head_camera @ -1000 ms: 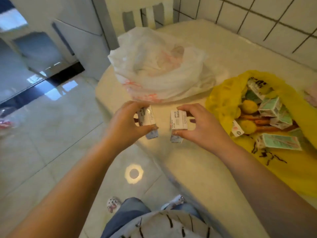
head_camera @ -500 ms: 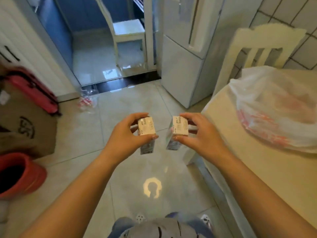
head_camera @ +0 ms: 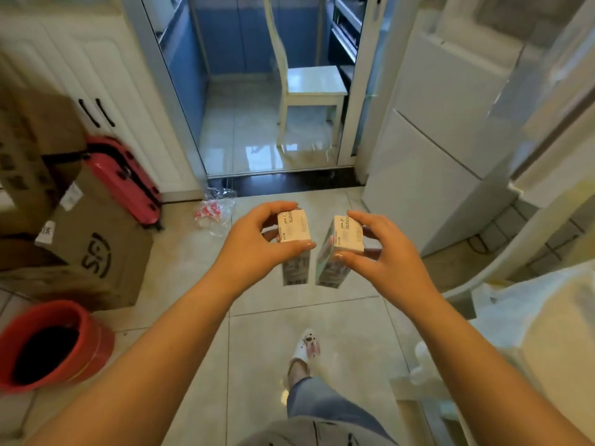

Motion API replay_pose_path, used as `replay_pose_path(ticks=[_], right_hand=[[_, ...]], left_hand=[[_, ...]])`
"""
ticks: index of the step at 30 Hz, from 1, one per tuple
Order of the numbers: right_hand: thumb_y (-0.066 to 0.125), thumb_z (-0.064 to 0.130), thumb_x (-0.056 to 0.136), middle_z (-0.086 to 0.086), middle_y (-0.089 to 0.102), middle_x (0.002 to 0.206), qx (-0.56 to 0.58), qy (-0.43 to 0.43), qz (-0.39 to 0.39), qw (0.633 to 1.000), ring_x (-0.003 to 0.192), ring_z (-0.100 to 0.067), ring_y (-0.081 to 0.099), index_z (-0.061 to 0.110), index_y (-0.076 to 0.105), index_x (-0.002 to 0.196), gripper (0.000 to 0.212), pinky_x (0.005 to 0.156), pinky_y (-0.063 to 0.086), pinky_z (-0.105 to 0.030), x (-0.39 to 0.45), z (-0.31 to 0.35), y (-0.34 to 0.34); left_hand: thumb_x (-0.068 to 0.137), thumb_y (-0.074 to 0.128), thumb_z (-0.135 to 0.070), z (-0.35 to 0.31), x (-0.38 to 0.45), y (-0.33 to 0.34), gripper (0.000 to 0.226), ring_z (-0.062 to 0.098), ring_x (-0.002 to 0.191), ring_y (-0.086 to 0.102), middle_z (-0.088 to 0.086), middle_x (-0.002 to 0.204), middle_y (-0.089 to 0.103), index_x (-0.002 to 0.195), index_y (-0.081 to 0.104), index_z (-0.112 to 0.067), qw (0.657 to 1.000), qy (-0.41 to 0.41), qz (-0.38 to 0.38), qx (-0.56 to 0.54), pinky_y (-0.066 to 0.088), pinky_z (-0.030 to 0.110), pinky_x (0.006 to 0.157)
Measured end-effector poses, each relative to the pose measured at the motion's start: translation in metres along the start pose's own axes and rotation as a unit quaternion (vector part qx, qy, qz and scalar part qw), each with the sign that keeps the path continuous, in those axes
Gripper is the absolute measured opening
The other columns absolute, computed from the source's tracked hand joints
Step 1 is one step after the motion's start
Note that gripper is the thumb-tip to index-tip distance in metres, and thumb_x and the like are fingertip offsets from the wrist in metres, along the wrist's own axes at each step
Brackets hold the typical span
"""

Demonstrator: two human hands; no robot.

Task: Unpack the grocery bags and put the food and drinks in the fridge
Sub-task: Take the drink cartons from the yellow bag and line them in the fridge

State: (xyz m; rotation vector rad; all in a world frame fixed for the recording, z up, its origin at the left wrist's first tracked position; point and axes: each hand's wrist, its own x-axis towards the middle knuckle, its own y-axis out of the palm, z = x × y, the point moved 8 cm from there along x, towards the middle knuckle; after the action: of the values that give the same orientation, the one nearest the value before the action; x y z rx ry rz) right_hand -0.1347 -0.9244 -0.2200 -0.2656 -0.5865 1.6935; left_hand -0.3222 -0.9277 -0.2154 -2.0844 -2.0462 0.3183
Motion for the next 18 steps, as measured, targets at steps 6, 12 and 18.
replay_pose_path(ticks=[6,12,18], right_hand=[[0.071,0.019,0.078,0.015,0.049,0.116,0.017,0.002,-0.023,1.000,0.105,0.014,0.046,0.040,0.043,0.124,0.057,0.081,0.053,-0.017,0.153,-0.025,-0.028],[0.070,0.015,0.079,0.022,0.048,0.111,0.023,0.008,-0.076,0.997,0.103,0.022,0.044,0.033,0.047,0.126,0.055,0.076,0.051,-0.009,0.288,-0.040,-0.091],[0.072,0.018,0.077,0.021,0.051,0.109,0.018,0.030,-0.164,0.986,0.103,0.013,0.049,0.032,0.051,0.122,0.051,0.073,0.050,-0.008,0.403,-0.075,-0.168]], left_hand=[[0.070,0.079,-0.021,-0.019,0.162,0.002,0.052,0.009,0.112,0.055,-0.012,0.114,0.061,0.115,0.056,-0.033,0.999,0.004,0.025,0.032,0.053,0.032,0.091],[0.071,0.077,-0.017,-0.065,0.319,0.013,0.048,-0.004,0.095,0.057,-0.020,0.102,0.059,0.110,0.055,-0.034,0.998,0.048,0.043,0.002,0.053,0.012,0.070],[0.070,0.079,-0.017,-0.112,0.479,0.057,0.048,-0.013,0.090,0.058,-0.015,0.101,0.063,0.112,0.058,-0.030,0.988,0.126,0.092,0.005,0.049,0.006,0.068]])
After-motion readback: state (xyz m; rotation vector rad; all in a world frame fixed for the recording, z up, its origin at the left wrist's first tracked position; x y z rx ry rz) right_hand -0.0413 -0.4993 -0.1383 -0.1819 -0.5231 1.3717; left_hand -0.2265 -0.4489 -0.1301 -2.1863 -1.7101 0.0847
